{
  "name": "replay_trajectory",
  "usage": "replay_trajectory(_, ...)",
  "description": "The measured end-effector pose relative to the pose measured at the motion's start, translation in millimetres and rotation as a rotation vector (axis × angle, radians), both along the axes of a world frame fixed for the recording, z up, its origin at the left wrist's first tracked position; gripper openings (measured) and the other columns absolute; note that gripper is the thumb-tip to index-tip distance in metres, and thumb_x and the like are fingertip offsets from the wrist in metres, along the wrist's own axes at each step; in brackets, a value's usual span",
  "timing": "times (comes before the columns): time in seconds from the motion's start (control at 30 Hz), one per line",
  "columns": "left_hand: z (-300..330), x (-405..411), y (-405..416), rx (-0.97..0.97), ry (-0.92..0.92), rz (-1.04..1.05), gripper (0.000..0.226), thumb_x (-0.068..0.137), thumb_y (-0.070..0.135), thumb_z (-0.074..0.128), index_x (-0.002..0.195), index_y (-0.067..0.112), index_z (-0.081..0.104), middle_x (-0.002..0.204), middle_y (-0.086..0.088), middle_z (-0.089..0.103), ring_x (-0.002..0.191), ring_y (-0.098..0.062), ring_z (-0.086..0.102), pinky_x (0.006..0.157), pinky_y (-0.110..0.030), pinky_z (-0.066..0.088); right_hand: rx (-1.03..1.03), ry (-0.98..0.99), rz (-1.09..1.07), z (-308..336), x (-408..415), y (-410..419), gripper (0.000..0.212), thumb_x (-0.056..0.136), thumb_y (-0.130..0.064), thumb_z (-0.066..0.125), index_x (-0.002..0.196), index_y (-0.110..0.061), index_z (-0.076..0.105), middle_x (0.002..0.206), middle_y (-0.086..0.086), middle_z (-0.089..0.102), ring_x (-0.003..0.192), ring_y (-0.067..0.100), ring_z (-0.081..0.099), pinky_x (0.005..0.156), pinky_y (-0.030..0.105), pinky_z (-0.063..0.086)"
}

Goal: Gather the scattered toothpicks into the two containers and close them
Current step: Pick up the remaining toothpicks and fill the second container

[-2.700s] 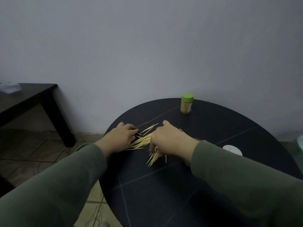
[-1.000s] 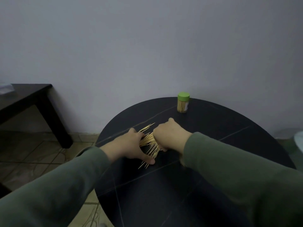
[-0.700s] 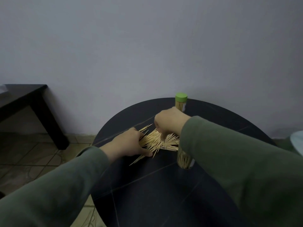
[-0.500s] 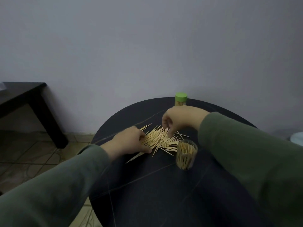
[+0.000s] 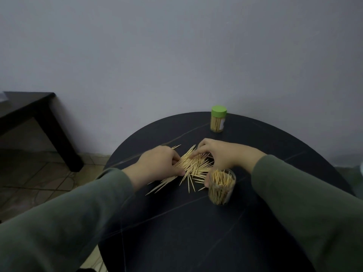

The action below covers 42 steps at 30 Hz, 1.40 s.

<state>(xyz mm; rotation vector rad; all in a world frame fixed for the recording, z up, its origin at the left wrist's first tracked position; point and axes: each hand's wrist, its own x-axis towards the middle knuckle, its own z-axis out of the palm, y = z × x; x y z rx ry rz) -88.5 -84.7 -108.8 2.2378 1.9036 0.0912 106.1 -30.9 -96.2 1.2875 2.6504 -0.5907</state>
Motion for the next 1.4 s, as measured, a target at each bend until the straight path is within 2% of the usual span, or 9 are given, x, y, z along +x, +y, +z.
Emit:
replay_trajectory(0.13,1.3,0.7,2.3,-0.008,-0.005,-0.005,0.049,0.082,0.054,0.067,0.125,0.029,0.063,0.111,0.012,0.065,0.096,-0.004,0.058,0.075,-0.023,0.052,0.033,0.015,0.081,-0.3,3.9,1.3,0.062,0.078,-0.035,0.08,0.133,-0.044,0.053,0.143,-0.016,0.035,0.132,0.01,0.031,0.105,0.032,0.034)
replay_trajectory(0.33,4.4,4.1,5.9,-0.005,0.02,0.005,0.046,0.083,0.053,0.067,0.123,0.029,0.064,0.108,0.013,0.066,0.095,-0.003,0.06,0.078,-0.024,0.053,0.214,-0.05,0.156,-2.7,18.5,1.3,0.047,0.087,-0.044,0.067,0.132,-0.042,0.054,0.139,-0.015,0.047,0.128,0.007,0.04,0.106,0.033,0.028)
replay_trajectory(0.5,6.8,10.6,6.7,0.027,0.088,0.012,0.04,0.084,0.053,0.066,0.115,0.028,0.068,0.104,0.012,0.068,0.093,-0.006,0.062,0.08,-0.03,0.057,0.318,-0.064,0.181,-5.5,20.8,-1.1,0.039,0.091,-0.046,0.059,0.129,-0.039,0.058,0.134,-0.014,0.053,0.121,0.007,0.044,0.1,0.032,0.03)
replay_trajectory(0.63,7.9,16.7,8.4,0.047,0.158,0.018,0.031,0.086,0.051,0.064,0.104,0.028,0.073,0.093,0.011,0.069,0.085,-0.009,0.063,0.075,-0.031,0.057,0.434,-0.121,0.23,-4.6,22.2,-7.1,0.038,0.094,-0.045,0.054,0.131,-0.036,0.058,0.132,-0.011,0.057,0.115,0.011,0.047,0.096,0.036,0.033)
replay_trajectory(0.77,8.1,24.0,8.7,0.057,0.214,0.028,0.028,0.089,0.047,0.061,0.103,0.025,0.072,0.089,0.008,0.068,0.08,-0.011,0.064,0.073,-0.031,0.058,0.517,-0.154,0.267,-4.1,24.3,-13.4,0.036,0.098,-0.043,0.048,0.132,-0.034,0.057,0.13,-0.011,0.059,0.114,0.011,0.048,0.092,0.034,0.028)
replay_trajectory(0.93,9.3,30.8,9.4,0.065,0.235,0.035,0.024,0.092,0.04,0.06,0.103,0.022,0.071,0.088,0.005,0.068,0.078,-0.012,0.064,0.067,-0.027,0.055,0.533,-0.172,0.229,-2.0,26.5,-18.9,0.033,0.098,-0.04,0.048,0.128,-0.032,0.06,0.13,-0.009,0.058,0.113,0.014,0.049,0.098,0.039,0.029)
replay_trajectory(1.1,11.4,33.6,7.8,0.093,0.245,0.048,0.022,0.093,0.037,0.056,0.1,0.022,0.072,0.087,0.005,0.067,0.078,-0.013,0.064,0.063,-0.027,0.05,0.545,-0.151,0.158,1.6,33.1,-22.6,0.031,0.098,-0.043,0.047,0.124,-0.034,0.063,0.127,-0.008,0.058,0.111,0.015,0.048,0.095,0.039,0.031)
replay_trajectory(1.3,13.6,35.5,4.5,0.106,0.2,0.065,0.025,0.094,0.039,0.055,0.101,0.022,0.072,0.086,0.006,0.068,0.077,-0.012,0.064,0.071,-0.031,0.058,0.535,-0.094,0.062,5.7,39.1,-27.7,0.032,0.097,-0.046,0.048,0.125,-0.036,0.062,0.122,-0.008,0.055,0.111,0.013,0.045,0.096,0.038,0.029)
replay_trajectory(1.4,21.2,33.1,2.3,0.121,0.143,0.063,0.024,0.094,0.04,0.056,0.101,0.026,0.074,0.087,0.009,0.069,0.076,-0.008,0.063,0.067,-0.026,0.056,0.526,-0.046,0.007,8.6,42.0,-32.9,0.033,0.097,-0.044,0.048,0.125,-0.034,0.062,0.12,-0.009,0.056,0.112,0.012,0.046,0.098,0.038,0.027)
